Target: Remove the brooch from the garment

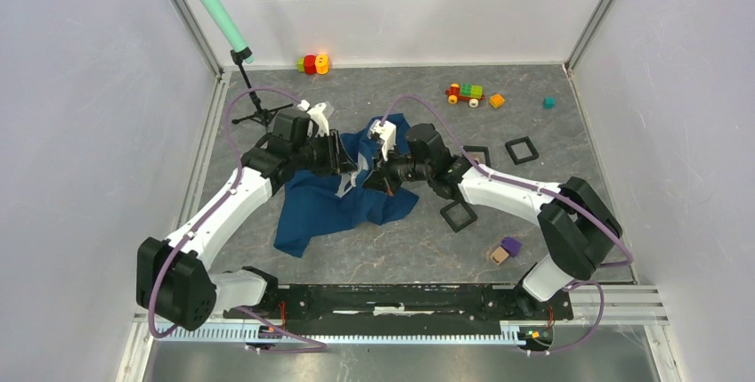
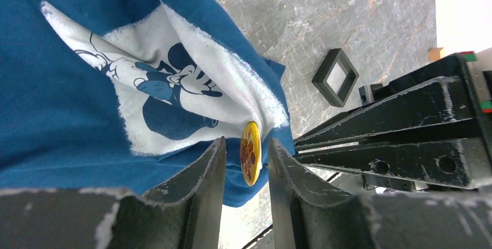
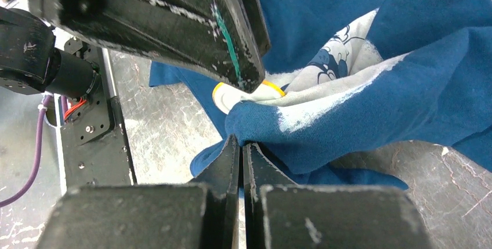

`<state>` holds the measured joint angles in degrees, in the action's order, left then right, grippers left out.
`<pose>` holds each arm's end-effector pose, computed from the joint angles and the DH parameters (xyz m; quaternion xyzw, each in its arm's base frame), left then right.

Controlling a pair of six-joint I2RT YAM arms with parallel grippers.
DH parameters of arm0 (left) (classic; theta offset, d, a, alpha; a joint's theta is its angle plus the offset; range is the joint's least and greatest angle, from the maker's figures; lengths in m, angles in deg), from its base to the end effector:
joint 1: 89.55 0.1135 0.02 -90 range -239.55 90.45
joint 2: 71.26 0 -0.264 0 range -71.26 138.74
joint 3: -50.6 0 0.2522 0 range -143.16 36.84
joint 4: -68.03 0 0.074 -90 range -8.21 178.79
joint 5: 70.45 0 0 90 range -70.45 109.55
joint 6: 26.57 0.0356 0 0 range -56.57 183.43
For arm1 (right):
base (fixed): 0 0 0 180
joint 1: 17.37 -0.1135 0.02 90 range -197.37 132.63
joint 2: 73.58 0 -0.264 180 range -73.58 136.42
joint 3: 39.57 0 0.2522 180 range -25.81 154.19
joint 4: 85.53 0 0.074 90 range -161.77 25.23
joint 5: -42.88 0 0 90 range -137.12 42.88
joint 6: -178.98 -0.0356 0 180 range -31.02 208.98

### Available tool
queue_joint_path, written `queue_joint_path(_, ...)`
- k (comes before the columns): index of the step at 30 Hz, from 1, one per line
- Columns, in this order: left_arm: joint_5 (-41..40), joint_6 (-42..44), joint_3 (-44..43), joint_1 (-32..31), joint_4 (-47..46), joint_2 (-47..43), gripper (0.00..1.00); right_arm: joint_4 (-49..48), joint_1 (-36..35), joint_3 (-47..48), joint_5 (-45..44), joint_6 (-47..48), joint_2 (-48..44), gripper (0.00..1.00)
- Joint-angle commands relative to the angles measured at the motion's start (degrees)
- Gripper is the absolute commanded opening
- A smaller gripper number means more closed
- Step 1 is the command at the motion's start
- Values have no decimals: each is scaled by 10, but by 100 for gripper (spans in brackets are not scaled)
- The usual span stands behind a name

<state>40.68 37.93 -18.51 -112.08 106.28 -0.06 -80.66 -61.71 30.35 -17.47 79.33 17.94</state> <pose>0.2432 -0.1148 0.2848 0.0538 0.8939 -0.3200 0.3094 0.2419 0.2610 0.2378 -0.3736 0.7444 0.4248 0.3547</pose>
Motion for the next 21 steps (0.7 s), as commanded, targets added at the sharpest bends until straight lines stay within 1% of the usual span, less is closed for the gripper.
queue_joint_path(1, 18, 38, -21, 1, 22, -3, 38, -13, -11, 35, -2, 7, -12, 0)
queue_joint_path(8, 12, 56, -27, -3, 49, 5, 38, -12, -19, 45, -3, 6, 0, 0)
queue_joint_path(11, 2, 59, -28, -4, 54, 7, 30, -12, -21, 45, -2, 6, 3, 0)
queue_joint_path(12, -6, 59, -28, -4, 55, 6, 29, -11, -22, 45, -2, 7, 3, 0)
queue_joint_path(13, -11, 58, -29, -4, 54, 6, 30, -11, -24, 44, -3, 9, 4, 0)
queue_joint_path(15, -12, 56, -30, -4, 52, 5, 35, -8, -26, 46, -3, 10, 5, 0)
queue_joint_path(16, -11, 55, -30, -4, 48, 4, 36, -6, -27, 46, -3, 12, 5, 0)
queue_joint_path(19, -13, 53, -30, -3, 46, 3, 36, -4, -29, 47, -3, 14, 6, 0)
queue_joint_path(21, -12, 54, -30, -4, 46, 3, 33, -2, -31, 48, -3, 15, 6, 0)
